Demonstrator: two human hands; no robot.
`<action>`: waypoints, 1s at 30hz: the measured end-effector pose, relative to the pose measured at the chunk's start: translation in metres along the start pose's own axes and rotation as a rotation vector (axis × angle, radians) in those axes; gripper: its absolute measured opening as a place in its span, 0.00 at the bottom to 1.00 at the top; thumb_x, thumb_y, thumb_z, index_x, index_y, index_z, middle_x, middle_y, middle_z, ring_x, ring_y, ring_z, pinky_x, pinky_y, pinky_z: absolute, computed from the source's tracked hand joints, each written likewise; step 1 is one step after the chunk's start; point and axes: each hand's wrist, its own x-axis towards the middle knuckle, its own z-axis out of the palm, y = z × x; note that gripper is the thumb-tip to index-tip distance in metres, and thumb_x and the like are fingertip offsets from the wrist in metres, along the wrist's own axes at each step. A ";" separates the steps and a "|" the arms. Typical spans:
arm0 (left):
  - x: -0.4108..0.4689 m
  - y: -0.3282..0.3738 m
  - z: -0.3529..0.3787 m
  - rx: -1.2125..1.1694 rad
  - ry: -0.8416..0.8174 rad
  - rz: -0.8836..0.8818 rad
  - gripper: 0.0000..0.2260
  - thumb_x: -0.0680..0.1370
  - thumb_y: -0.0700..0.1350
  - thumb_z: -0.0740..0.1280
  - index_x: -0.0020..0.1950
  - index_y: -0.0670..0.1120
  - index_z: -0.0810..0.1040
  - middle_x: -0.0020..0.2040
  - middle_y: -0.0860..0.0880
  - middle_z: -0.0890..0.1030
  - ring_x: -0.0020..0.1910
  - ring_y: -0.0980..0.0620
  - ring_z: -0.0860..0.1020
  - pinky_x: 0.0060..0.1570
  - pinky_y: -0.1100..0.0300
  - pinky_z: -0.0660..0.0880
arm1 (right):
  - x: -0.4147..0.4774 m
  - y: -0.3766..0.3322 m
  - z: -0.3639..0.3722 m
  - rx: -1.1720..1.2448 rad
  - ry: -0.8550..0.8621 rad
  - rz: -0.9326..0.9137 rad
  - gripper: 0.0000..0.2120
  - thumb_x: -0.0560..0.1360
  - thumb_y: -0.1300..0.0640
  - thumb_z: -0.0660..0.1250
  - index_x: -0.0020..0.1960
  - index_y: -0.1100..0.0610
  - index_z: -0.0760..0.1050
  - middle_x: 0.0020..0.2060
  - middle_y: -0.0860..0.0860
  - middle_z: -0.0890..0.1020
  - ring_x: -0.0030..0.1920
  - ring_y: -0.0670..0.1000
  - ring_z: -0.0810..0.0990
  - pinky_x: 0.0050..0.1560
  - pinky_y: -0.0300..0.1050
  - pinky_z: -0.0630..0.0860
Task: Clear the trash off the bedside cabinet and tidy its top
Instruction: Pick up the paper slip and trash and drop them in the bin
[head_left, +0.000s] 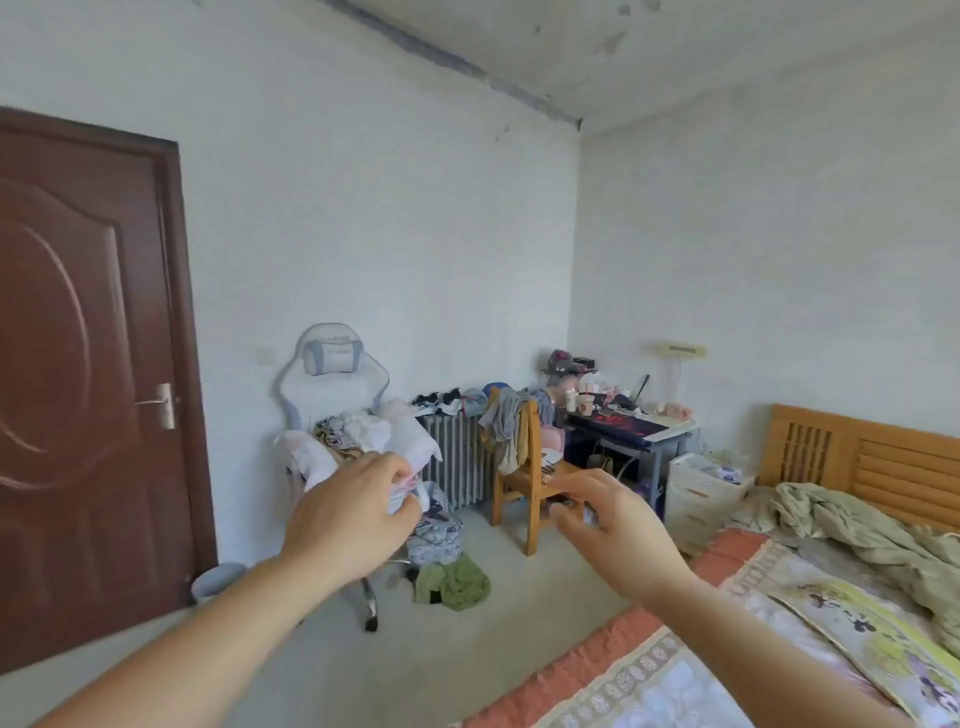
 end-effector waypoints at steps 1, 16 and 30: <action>0.004 -0.006 -0.004 0.033 -0.003 0.008 0.14 0.74 0.55 0.61 0.59 0.57 0.71 0.60 0.61 0.75 0.57 0.57 0.74 0.50 0.57 0.72 | 0.013 -0.005 0.009 0.004 0.000 -0.022 0.16 0.76 0.49 0.60 0.62 0.48 0.74 0.58 0.43 0.75 0.54 0.44 0.75 0.52 0.44 0.75; 0.141 -0.228 -0.015 0.311 0.082 -0.110 0.16 0.75 0.53 0.60 0.61 0.51 0.70 0.61 0.54 0.77 0.57 0.49 0.76 0.48 0.54 0.75 | 0.232 -0.066 0.202 -0.049 -0.069 -0.192 0.19 0.76 0.49 0.61 0.65 0.49 0.69 0.63 0.48 0.73 0.62 0.51 0.71 0.54 0.46 0.71; 0.332 -0.354 0.058 0.270 0.128 -0.174 0.16 0.75 0.54 0.60 0.61 0.51 0.71 0.59 0.53 0.77 0.55 0.48 0.77 0.44 0.56 0.69 | 0.428 -0.032 0.332 -0.029 -0.057 -0.147 0.20 0.75 0.48 0.61 0.66 0.49 0.69 0.62 0.48 0.74 0.58 0.50 0.74 0.50 0.45 0.69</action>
